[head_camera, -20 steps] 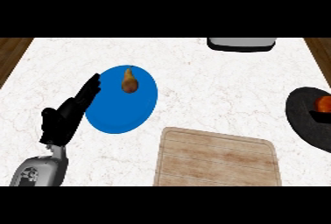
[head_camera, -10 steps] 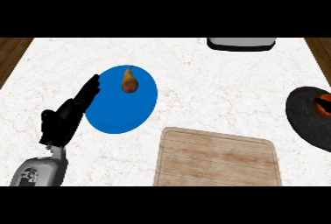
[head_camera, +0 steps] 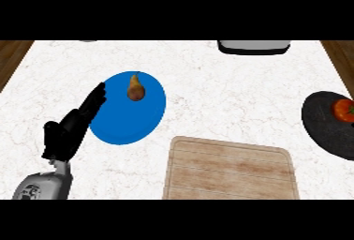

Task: Pick the tomato from the cutting board and place it in the pan

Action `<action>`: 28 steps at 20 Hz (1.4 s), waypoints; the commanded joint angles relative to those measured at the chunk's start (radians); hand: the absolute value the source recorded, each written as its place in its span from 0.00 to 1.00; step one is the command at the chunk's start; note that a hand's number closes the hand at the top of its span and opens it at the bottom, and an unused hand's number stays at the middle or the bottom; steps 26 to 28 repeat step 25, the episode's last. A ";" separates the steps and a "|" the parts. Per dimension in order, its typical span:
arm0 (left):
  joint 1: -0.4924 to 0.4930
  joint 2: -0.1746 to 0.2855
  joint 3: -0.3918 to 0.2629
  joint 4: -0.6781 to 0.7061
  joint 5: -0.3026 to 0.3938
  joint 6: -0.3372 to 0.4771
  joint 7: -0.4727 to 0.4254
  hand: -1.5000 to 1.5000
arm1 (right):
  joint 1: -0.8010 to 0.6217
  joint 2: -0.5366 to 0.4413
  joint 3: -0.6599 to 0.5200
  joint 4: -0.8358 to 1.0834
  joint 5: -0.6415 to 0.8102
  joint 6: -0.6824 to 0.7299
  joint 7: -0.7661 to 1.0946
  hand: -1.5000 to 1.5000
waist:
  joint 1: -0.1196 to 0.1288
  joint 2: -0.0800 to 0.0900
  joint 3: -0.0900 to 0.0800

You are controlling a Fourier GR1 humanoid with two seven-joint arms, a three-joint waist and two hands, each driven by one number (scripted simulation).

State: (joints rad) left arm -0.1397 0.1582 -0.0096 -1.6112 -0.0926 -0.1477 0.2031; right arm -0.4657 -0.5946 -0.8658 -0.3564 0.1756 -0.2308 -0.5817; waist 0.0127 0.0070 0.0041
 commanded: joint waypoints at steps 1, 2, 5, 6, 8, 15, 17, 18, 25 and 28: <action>0.017 0.009 0.018 0.002 0.002 -0.005 0.002 0.50 | 0.105 0.041 -0.013 -0.024 -0.067 0.118 -0.127 0.00 | -0.014 -0.007 -0.003; 0.015 0.004 0.012 -0.067 0.018 -0.004 0.055 0.50 | 0.114 -0.004 -0.036 0.013 -0.078 0.164 -0.198 0.00 | -0.003 -0.004 -0.001; -0.010 0.006 0.021 -0.023 0.010 -0.009 0.042 0.50 | 0.175 0.030 -0.020 -0.061 -0.111 0.190 -0.249 0.00 | -0.017 -0.008 -0.004; -0.006 0.003 0.026 0.025 -0.007 -0.002 -0.014 0.50 | 0.185 0.029 -0.006 -0.055 -0.114 0.172 -0.263 0.00 | -0.014 -0.007 -0.004; 0.062 -0.020 -0.007 -0.022 -0.029 0.015 -0.018 0.50 | 0.263 0.109 -0.010 -0.120 -0.142 0.193 -0.313 0.00 | -0.022 -0.011 -0.005; 0.051 0.004 0.029 -0.033 -0.004 -0.031 -0.026 0.50 | 0.355 0.172 0.043 -0.191 -0.220 0.216 -0.367 0.00 | -0.013 -0.008 -0.004; -0.034 -0.033 0.010 0.007 -0.037 0.013 0.043 0.50 | 0.416 0.229 0.082 -0.320 -0.237 0.212 -0.309 0.00 | -0.020 -0.009 -0.005; -0.034 -0.008 0.032 -0.088 0.024 -0.032 0.133 0.50 | 0.437 0.239 0.085 -0.351 -0.240 0.201 -0.298 0.00 | -0.018 -0.010 -0.005; 0.017 -0.042 -0.004 -0.045 -0.049 -0.003 0.051 0.50 | 0.512 0.378 0.162 -0.528 -0.256 0.080 -0.286 0.00 | -0.015 -0.008 -0.004; 0.017 -0.042 -0.004 -0.045 -0.049 -0.003 0.051 0.50 | 0.512 0.378 0.162 -0.528 -0.256 0.080 -0.286 0.00 | -0.015 -0.008 -0.004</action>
